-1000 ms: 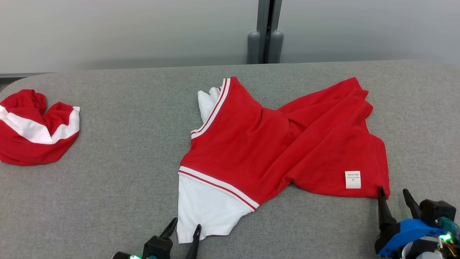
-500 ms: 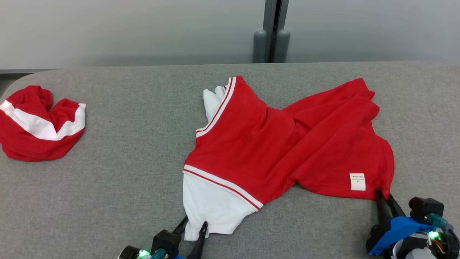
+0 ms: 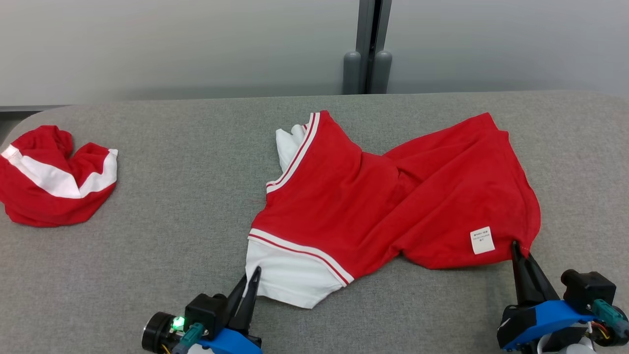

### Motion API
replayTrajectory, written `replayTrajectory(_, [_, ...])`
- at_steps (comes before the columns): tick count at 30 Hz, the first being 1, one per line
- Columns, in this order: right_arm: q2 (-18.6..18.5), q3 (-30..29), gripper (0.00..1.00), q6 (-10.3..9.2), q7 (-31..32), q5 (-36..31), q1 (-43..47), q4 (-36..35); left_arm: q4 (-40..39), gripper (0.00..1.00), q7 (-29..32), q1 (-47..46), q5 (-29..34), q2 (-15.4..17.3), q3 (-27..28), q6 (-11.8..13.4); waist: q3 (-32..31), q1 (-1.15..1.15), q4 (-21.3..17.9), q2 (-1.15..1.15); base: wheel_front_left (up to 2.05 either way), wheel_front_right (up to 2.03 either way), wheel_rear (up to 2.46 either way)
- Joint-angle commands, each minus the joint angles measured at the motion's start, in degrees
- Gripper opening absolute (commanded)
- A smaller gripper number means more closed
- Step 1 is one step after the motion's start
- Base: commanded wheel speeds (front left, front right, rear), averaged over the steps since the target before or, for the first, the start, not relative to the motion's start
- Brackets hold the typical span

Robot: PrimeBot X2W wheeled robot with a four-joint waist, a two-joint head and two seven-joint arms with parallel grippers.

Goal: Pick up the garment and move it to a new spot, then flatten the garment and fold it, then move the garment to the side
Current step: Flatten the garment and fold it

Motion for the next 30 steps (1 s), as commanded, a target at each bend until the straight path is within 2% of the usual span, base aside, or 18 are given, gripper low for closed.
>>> replayTrajectory(1, [-0.2, 0.4, 0.00, 0.01, -0.2, 0.5, 1.6, -2.2, -2.1, 0.00, -0.2, 0.3, -0.1, 1.0, 0.7, 0.5, -0.1, -0.01, -0.1, 0.00, 0.00, 0.00, 0.00])
replayTrajectory(10, [-1.0, 2.3, 0.00, 0.01, -0.2, 1.5, 4.0, -12.3, -12.2, 0.00, -0.2, 1.7, -0.5, 3.5, 2.4, 1.3, -0.3, -0.01, -0.9, 0.00, 0.00, 0.00, 0.00])
replayTrajectory(16, [-2.7, 3.8, 0.00, 0.01, -0.2, 1.9, -1.2, -15.0, -17.4, 0.00, 1.2, -4.3, 0.2, 5.3, 3.3, 1.0, 1.7, -0.01, -0.6, 0.00, 0.00, 0.00, 0.00])
replayTrajectory(23, [-6.3, 5.8, 0.00, 0.01, 0.5, 3.7, -18.7, -12.9, -20.5, 0.00, 5.0, -21.5, 1.6, 8.3, 4.3, 0.2, 8.7, -0.01, -1.6, 0.00, 0.00, 0.00, 0.00])
replayTrajectory(30, [-9.7, 8.9, 0.00, 0.01, 2.6, 6.1, -42.5, -5.1, -17.8, 0.00, 9.4, -44.8, 0.5, 11.5, 4.8, -0.8, 18.1, -0.01, -3.3, 0.00, 0.00, 0.00, 0.00])
